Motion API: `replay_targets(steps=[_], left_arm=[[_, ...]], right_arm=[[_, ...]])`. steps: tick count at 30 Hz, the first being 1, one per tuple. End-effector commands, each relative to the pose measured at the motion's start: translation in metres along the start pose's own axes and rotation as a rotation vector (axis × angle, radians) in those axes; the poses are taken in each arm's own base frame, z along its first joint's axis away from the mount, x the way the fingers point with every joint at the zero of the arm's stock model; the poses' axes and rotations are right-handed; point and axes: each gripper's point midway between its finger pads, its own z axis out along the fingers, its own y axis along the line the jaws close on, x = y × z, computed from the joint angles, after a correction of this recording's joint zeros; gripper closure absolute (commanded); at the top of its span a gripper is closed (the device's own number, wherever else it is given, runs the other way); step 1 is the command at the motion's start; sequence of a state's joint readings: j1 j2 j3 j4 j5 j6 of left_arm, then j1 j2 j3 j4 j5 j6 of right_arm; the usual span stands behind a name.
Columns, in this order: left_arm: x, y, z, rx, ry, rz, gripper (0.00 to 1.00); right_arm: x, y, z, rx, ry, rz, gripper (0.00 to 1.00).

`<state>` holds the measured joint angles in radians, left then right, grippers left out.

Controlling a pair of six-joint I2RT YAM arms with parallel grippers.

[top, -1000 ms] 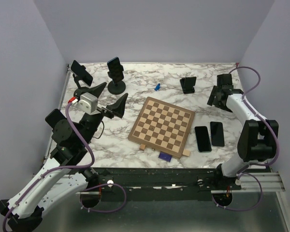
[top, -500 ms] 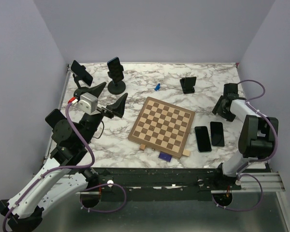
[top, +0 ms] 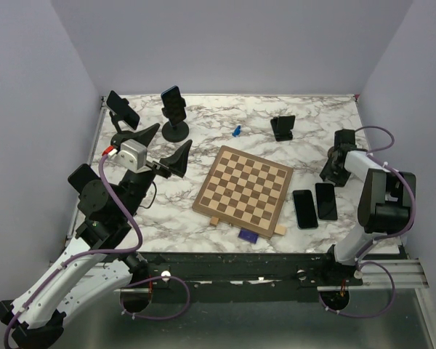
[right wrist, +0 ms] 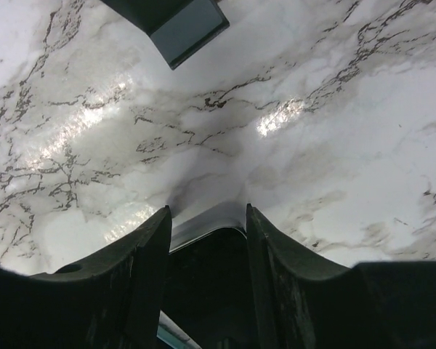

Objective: Remove the phone from the phone stand

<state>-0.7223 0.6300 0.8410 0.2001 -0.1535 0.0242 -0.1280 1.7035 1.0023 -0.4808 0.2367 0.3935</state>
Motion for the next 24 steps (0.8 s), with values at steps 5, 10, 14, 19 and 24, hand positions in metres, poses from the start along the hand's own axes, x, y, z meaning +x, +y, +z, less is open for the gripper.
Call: replay_targets(steps=[5,10,14,19,24], left_arm=[[0.000,0.003,0.000,-0.016,-0.006,0.012,0.02],[0.000,0.003,0.000,-0.016,-0.005,0.012,0.01],[0.000,0.004,0.000,-0.022,-0.006,0.015,0.01],[0.000,0.005,0.000,-0.027,-0.008,0.020,0.01],[0.001,0.011,-0.001,-0.058,-0.010,0.036,0.01]], right_arm=[[0.057,-0.003,-0.015,-0.059,0.177,-0.002,0.47],[0.065,-0.004,-0.022,-0.070,0.198,-0.006,0.47],[0.037,-0.011,-0.031,-0.025,0.097,-0.012,0.43],[-0.023,0.004,-0.066,-0.102,-0.079,0.003,0.34],[-0.061,0.038,-0.116,-0.323,-0.226,0.041,0.19]])
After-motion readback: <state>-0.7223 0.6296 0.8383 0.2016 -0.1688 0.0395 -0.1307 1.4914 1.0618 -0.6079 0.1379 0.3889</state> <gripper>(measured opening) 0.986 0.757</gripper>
